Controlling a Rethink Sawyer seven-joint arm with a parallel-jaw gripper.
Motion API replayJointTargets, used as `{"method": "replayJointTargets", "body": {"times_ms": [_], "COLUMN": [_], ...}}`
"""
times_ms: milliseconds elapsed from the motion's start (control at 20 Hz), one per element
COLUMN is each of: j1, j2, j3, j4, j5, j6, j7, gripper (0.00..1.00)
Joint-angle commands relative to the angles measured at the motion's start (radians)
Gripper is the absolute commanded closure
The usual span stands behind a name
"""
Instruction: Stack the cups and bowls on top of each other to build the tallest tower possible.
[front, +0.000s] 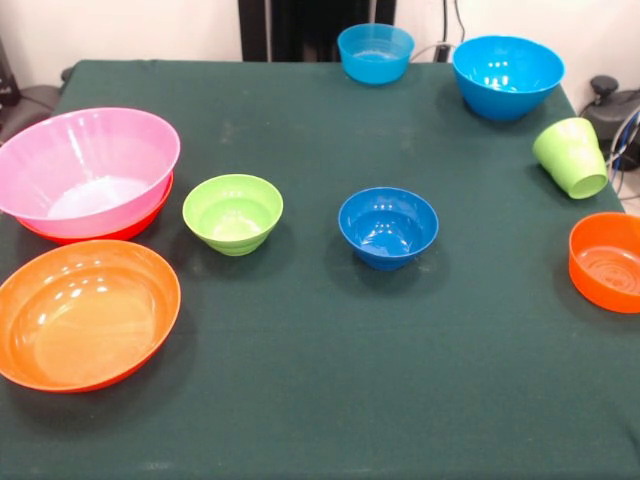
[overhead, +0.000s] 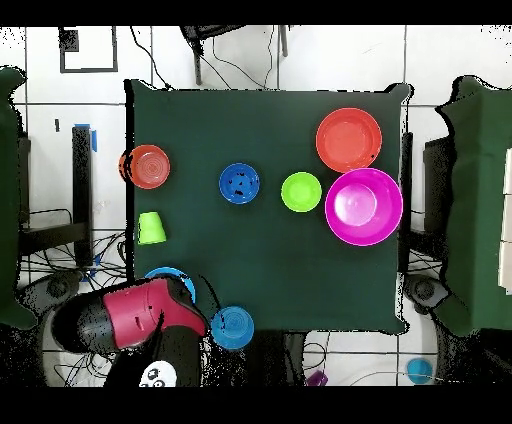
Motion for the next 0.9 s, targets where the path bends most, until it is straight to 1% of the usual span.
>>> {"method": "replayJointTargets", "body": {"times_ms": [50, 200, 300, 450, 700, 900], "j1": [-0.093, -0.132, -0.163, -0.224, -0.335, -0.384], "j2": [0.138, 0.207, 0.224, 0.229, 0.27, 0.296], "j3": [0.001, -0.013, -0.009, 0.022, 0.071, 0.1], "j4": [0.084, 0.089, 0.088, 0.084, 0.02, -0.015], "j5": [-0.088, -0.148, -0.167, -0.186, -0.219, -0.244], "j6": [-0.245, -0.356, -0.37, -0.361, -0.305, -0.294], "j7": [0.054, 0.036, 0.01, -0.042, -0.112, -0.125], "gripper": [0.0, 0.0, 0.0, 0.0, 0.0, 0.0]}}
